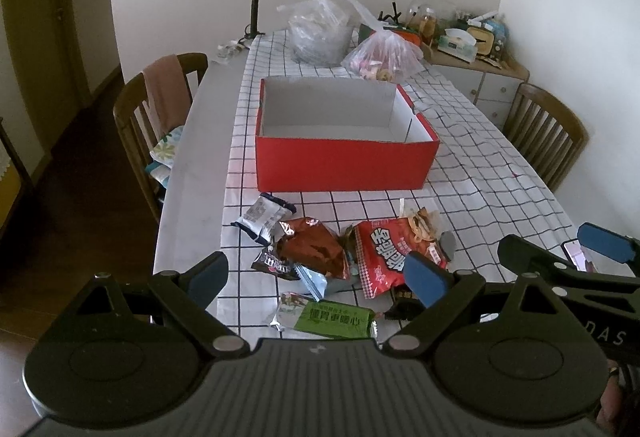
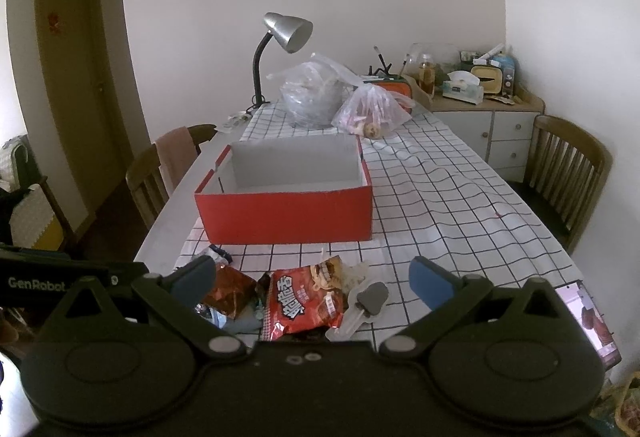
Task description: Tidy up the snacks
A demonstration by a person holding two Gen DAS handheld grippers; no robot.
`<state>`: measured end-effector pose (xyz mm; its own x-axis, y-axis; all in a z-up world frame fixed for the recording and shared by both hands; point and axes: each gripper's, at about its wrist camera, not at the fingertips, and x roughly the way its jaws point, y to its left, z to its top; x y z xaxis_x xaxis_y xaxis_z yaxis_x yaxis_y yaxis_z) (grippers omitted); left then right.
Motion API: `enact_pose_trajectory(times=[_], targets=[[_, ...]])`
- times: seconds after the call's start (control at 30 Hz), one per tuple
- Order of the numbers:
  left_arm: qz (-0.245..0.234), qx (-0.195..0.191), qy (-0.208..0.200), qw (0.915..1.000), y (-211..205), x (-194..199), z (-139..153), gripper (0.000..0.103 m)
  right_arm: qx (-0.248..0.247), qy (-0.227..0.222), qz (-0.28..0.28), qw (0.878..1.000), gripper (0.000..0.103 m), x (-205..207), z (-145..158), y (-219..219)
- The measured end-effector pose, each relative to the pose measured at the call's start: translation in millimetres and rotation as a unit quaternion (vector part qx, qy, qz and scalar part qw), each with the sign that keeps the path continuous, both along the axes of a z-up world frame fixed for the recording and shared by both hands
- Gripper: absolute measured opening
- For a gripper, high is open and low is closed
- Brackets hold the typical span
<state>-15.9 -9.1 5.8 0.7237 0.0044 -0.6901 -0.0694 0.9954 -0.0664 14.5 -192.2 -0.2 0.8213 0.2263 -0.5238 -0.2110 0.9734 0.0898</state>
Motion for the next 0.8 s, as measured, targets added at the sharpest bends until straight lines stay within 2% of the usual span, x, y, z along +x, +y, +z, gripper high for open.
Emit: enact_pose_trajectory(times=[0.8], targets=[[-0.002,0.004,0.005,1.0000,1.7,-5.8,-2.5,0.095,-0.008,0.005,-0.003,1.000,0.103,-4.5,-1.0,4.3]])
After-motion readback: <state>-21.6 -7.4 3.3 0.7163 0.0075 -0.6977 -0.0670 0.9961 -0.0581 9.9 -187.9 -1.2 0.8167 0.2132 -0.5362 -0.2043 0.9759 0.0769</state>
